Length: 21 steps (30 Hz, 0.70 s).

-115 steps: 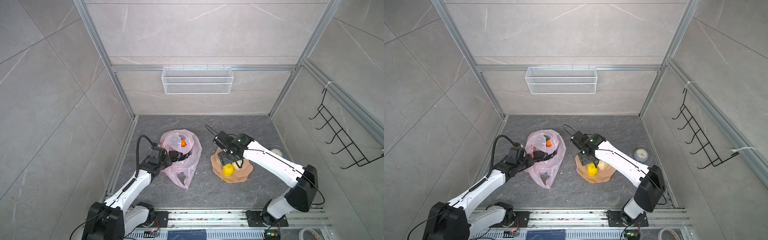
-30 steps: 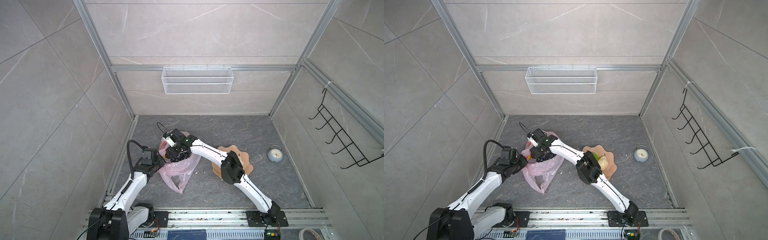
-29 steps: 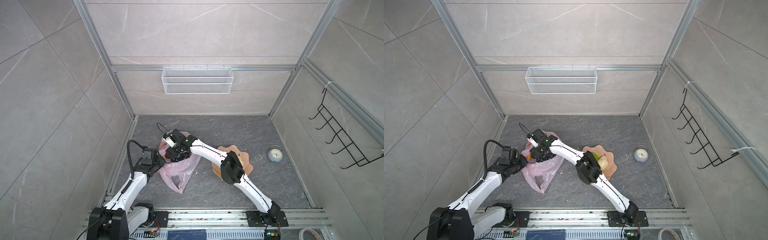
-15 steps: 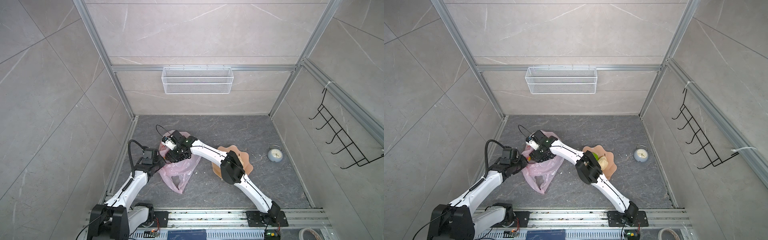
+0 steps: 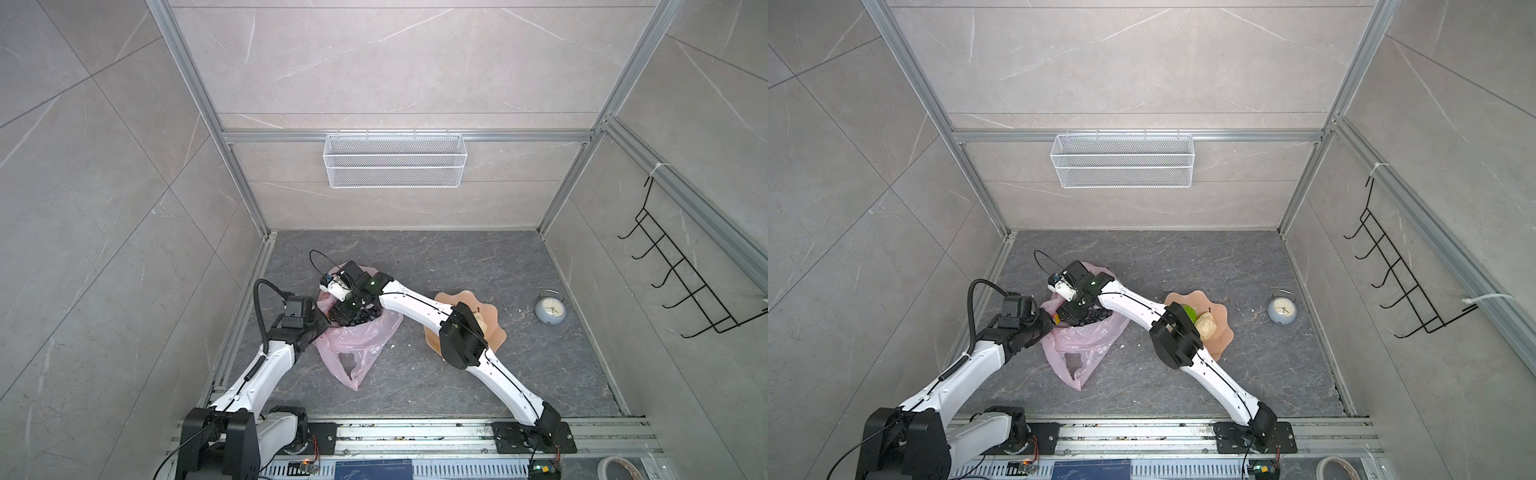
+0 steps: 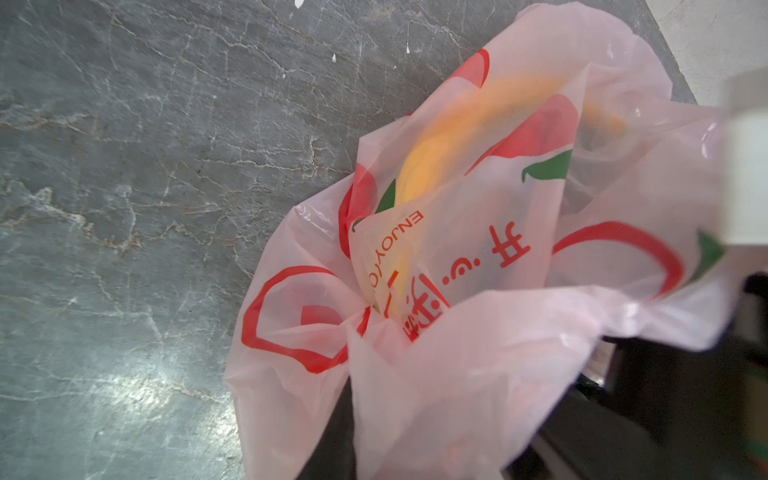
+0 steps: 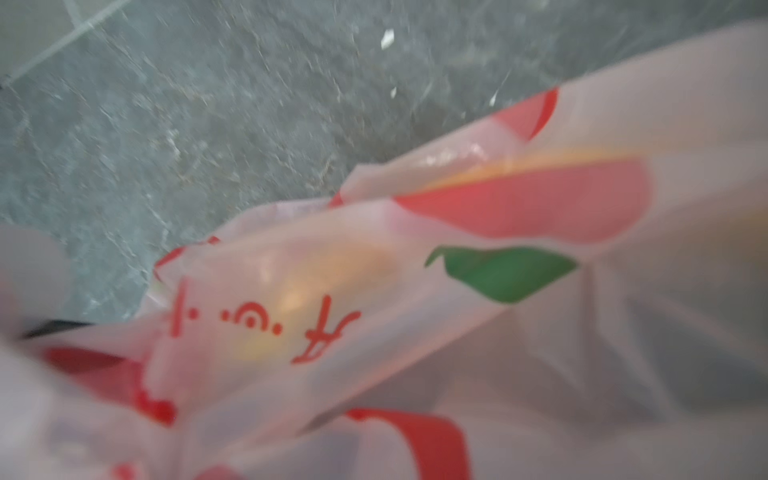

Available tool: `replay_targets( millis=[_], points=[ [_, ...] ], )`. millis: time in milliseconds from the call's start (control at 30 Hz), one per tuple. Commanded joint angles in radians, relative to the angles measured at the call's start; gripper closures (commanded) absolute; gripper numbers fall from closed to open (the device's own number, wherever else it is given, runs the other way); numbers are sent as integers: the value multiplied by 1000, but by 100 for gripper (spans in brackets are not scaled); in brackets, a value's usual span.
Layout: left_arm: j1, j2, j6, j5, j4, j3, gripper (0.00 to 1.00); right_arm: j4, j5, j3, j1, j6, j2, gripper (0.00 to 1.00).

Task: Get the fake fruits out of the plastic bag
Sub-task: 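Reach deeper into the bag with the right gripper toward the dark speckled fruit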

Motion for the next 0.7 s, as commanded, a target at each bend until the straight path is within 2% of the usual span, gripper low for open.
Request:
replay_targets(
  millis=[0, 300, 433, 533, 667],
  points=[
    [9, -3, 16, 5, 25, 11, 81, -11, 1, -10, 17, -21, 11, 18],
    [12, -4, 13, 4, 26, 10, 81, -74, 48, 26, 28, -32, 57, 18],
    [13, 1, 11, 9, 32, 11, 81, -70, 50, 3, 29, -30, 28, 25],
    [13, 5, 14, 9, 31, 16, 81, -51, 49, -33, 29, -21, -14, 36],
    [13, 7, 15, 7, 28, 15, 81, 47, 17, -157, 31, 15, -142, 43]
  ],
)
